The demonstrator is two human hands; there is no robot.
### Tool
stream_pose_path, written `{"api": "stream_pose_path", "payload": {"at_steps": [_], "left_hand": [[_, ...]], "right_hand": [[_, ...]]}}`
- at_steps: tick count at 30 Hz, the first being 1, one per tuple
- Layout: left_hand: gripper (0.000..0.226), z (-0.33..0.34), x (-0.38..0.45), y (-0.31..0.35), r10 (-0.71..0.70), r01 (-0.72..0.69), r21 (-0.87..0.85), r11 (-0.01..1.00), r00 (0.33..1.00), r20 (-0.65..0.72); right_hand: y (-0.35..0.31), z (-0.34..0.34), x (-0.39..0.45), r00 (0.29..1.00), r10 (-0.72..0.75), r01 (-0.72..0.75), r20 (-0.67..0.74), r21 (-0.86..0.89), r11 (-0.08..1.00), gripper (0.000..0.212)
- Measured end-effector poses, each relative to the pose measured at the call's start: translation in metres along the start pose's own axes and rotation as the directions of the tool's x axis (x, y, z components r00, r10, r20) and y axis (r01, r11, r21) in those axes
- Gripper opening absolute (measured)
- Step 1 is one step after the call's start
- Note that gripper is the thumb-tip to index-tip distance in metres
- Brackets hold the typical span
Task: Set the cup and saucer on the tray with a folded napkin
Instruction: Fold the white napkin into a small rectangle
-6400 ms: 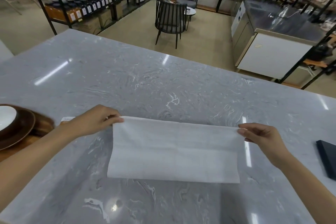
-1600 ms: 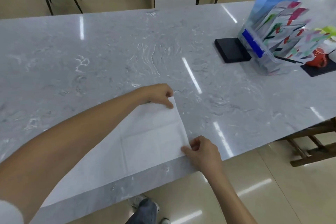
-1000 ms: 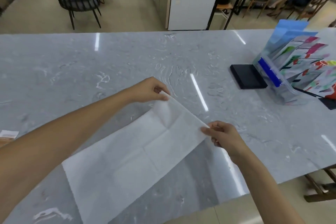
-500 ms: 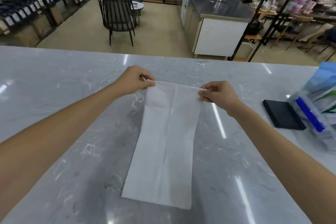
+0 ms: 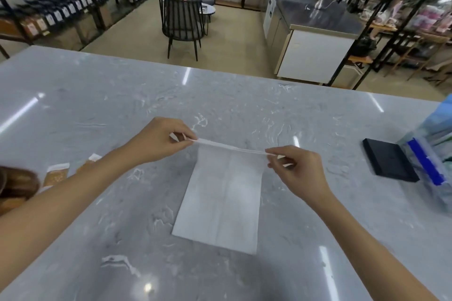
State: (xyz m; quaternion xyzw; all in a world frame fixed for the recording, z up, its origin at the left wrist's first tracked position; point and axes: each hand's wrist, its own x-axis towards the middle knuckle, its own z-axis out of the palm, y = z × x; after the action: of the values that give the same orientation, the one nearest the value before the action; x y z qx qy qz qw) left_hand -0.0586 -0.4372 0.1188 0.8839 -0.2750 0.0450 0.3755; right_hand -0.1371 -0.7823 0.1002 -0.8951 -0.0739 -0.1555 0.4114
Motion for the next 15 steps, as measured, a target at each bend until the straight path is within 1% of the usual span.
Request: {"api": "stream_pose_path", "payload": {"at_steps": [2,4,9,15], "left_hand": [[0.014,0.007,-0.023,0.004,0.034,-0.034,0.003,0.999,0.999,-0.01],[0.016,0.016,-0.046,0.005,0.035,-0.035,-0.013,0.999,0.999,-0.012],[0.022,0.043,-0.106,-0.004,-0.02,0.02,-0.033,0.999,1.0,-0.007],[0.02,0.088,-0.159,-0.015,-0.097,0.099,-0.041,0.994,0.994,0.043]], "right_hand": [[0.001,0.006,-0.025,1.0,-0.005,0.005,-0.015,0.012,1.0,0.018],[0.002,0.014,-0.049,1.0,0.01,-0.01,-0.013,0.029,1.0,0.02],[0.009,0.036,-0.105,0.998,0.044,-0.045,0.035,0.045,0.998,0.02],[0.026,0.054,-0.149,0.994,0.047,-0.048,0.1,0.011,0.999,0.02]]}}
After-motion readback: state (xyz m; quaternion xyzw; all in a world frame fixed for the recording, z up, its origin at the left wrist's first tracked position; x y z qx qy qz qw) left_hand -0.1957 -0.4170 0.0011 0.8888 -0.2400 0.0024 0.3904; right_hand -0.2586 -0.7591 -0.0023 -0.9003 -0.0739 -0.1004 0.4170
